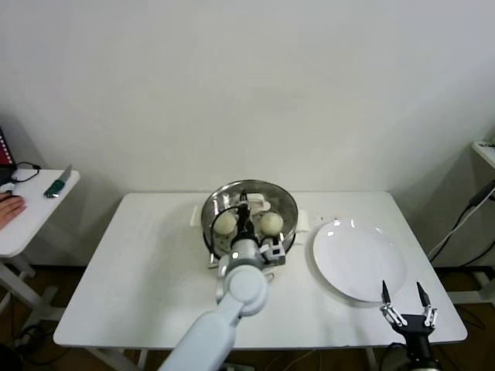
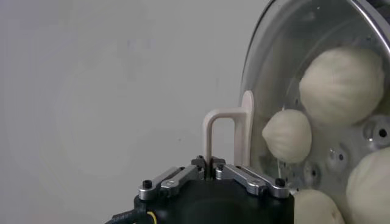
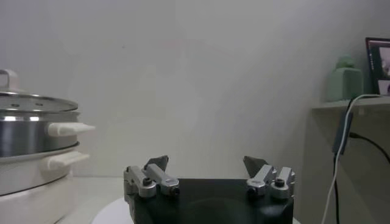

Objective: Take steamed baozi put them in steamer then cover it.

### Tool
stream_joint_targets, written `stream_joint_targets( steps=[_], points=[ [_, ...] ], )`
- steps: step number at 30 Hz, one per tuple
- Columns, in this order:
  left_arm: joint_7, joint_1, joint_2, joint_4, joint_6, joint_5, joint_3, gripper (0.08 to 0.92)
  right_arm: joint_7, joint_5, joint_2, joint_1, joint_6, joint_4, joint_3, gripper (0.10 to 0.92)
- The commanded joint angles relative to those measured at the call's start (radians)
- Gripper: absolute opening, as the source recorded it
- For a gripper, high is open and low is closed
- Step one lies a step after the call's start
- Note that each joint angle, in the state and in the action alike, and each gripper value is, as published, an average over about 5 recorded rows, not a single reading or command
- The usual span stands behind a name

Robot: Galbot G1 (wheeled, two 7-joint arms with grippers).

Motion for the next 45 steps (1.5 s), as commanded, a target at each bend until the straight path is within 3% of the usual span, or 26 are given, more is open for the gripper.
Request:
stream_joint_targets(
  steps=[1,30,38,45],
  points=[
    [-0.029,0.003,0.011,0.022,0.05,-0.007,-0.004,0.141,0.0,0.002,0.002,-0.002,0.001,0.002,0.001,0.823],
    [-0.098,0.017,0.016,0.029,0.02,-0.013,0.012,0.151,0.001,-0.004,0.014,-0.009,0.009,0.0,0.001,0.823],
    [-0.099,0.02,0.021,0.011,0.02,-0.017,0.014,0.354,0.001,-0.008,0.014,-0.007,0.008,0.004,0.001,0.823],
    [-0.098,0.021,0.066,-0.072,0.038,-0.075,0.039,0.553,0.0,-0.005,0.01,-0.004,0.002,0.003,0.002,0.823]
  ],
)
